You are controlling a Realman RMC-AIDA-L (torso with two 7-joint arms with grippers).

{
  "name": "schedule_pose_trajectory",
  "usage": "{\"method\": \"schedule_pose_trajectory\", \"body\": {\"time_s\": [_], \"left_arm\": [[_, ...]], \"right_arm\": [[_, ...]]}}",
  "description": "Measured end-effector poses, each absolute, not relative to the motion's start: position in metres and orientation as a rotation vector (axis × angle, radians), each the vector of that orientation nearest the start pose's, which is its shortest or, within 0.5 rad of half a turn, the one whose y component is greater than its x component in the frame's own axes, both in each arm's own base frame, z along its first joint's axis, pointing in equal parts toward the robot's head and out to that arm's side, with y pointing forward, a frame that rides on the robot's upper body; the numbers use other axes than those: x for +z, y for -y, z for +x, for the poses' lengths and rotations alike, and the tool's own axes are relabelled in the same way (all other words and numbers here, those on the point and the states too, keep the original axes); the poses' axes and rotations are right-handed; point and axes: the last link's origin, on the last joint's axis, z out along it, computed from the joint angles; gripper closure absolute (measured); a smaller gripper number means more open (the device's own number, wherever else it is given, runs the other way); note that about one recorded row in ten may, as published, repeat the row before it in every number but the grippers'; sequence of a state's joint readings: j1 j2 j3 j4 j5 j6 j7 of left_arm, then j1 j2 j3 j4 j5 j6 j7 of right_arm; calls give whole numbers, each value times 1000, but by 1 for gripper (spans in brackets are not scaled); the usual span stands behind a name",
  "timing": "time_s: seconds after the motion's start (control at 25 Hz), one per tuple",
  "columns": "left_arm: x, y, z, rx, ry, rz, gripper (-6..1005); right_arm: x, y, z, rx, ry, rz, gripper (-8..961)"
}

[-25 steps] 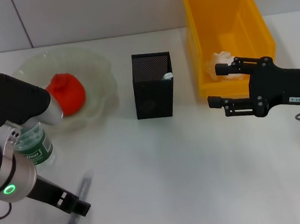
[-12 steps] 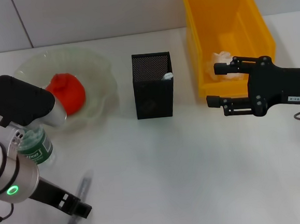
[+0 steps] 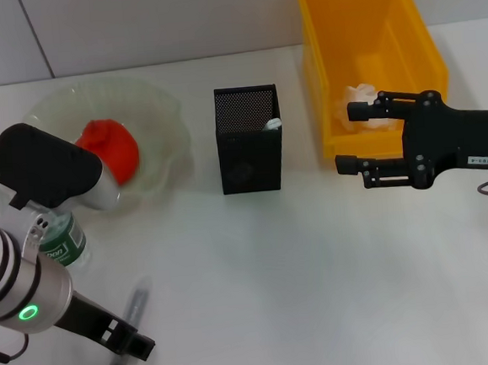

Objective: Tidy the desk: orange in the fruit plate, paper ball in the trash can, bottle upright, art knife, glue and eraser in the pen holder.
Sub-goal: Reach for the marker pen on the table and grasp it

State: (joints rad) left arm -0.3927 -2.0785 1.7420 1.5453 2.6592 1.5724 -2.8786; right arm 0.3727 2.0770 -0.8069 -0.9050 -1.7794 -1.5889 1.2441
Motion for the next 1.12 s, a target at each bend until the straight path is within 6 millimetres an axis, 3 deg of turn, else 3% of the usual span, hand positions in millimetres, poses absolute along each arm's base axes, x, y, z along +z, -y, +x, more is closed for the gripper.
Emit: {"method": "schedule_pose_trajectory", "body": {"time_s": [0.2, 0.44, 0.96, 1.12], "left_arm": [[-38, -289, -195, 690, 1062, -2501, 229], [-40, -287, -194, 711, 1048, -2512, 392], [-42, -287, -193, 721, 1035, -2519, 387], [-42, -287, -192, 721, 1034, -2519, 426]], "right_arm": [[41, -317, 258, 721, -247, -2610, 185], [41, -318, 257, 722, -244, -2611, 185], [41, -318, 256, 725, -244, -2613, 185], [42, -318, 256, 726, -245, -2614, 185]]}}
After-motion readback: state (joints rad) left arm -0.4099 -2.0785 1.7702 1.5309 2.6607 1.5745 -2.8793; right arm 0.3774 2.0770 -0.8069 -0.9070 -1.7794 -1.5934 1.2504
